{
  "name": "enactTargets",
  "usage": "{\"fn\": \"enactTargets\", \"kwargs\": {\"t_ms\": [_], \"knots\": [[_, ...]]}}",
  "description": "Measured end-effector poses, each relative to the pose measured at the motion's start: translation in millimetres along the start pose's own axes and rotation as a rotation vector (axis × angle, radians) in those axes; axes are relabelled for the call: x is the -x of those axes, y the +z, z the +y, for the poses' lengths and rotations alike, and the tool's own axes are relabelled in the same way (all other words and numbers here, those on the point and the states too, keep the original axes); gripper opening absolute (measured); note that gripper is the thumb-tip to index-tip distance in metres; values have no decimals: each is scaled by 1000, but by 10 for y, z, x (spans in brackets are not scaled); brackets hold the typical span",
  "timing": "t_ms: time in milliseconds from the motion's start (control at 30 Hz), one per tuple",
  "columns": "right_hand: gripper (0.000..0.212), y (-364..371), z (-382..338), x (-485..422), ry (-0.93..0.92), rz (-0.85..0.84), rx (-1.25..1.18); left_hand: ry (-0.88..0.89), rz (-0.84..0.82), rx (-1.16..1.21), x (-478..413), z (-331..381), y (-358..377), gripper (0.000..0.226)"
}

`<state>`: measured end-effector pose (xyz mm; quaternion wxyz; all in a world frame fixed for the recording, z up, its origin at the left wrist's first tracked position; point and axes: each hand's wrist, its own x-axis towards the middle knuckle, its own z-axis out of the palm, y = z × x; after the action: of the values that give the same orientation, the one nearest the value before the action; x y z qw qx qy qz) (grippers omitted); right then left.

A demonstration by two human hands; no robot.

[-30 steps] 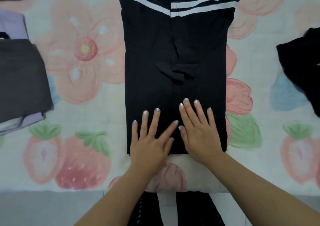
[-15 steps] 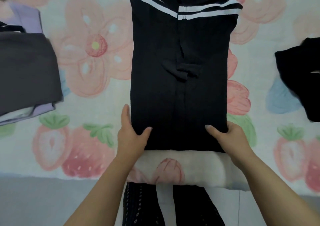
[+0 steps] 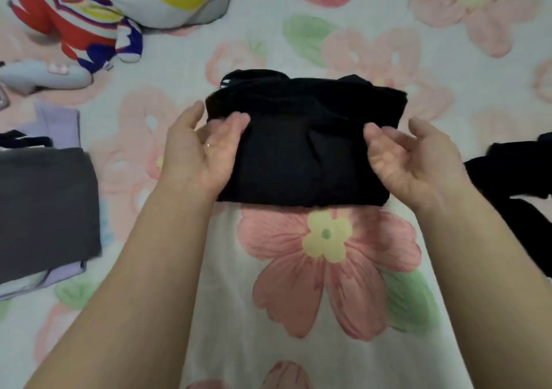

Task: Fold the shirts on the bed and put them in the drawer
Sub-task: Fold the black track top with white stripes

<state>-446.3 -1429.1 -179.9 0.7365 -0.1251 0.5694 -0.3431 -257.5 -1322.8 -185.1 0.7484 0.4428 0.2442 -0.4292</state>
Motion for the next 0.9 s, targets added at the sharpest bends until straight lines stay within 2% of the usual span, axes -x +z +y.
{"fn": "enactTargets", "kwargs": {"t_ms": [33, 67, 100, 167, 233, 267, 300, 400, 467, 533, 600, 667, 700, 800, 833, 900], "knots": [[20, 72, 25, -97, -74, 31, 107, 66, -43, -48, -81, -27, 81, 23], [17, 114, 80, -196, -179, 88, 289, 164, -66, -216, -168, -78, 103, 24], [17, 111, 167, -287, -300, 152, 530, 291, -74, -479, -249, -157, 64, 27], [42, 2, 385, -462, -473, 248, 1026, 590, -106, -1157, -426, -377, -187, 41], [67, -166, 626, -608, -450, 285, 1342, 740, -119, -1805, -556, -614, -526, 52], [75, -254, 727, -663, -437, 303, 1434, 772, -97, -2006, -615, -707, -690, 55], [80, -330, 799, -707, -451, 324, 1499, 796, -79, -2103, -660, -771, -817, 57], [87, -419, 772, -892, -554, 368, 1548, 880, -49, -2113, -836, -824, -948, 56], [88, -381, 626, -998, -495, 354, 1476, 809, -27, -2179, -879, -815, -883, 56], [76, -326, 480, -1047, -384, 291, 1310, 744, 32, -2220, -812, -829, -765, 59], [56, -278, 379, -997, -230, 170, 1084, 846, 51, -2060, -595, -871, -553, 55], [39, -233, 311, -866, -168, 32, 884, 948, -84, -1737, -310, -972, -306, 46], [36, -212, 281, -762, -221, -31, 831, 856, -184, -1592, -154, -1033, -185, 49], [41, -109, 223, -325, -514, -283, 807, 286, -389, -1142, 171, -1088, 152, 76], [49, -78, 253, -170, -581, -378, 847, 173, -417, -983, 191, -1064, 226, 81], [60, -46, 392, 77, -585, -533, 940, 150, -394, -793, 148, -950, 255, 69]]}}
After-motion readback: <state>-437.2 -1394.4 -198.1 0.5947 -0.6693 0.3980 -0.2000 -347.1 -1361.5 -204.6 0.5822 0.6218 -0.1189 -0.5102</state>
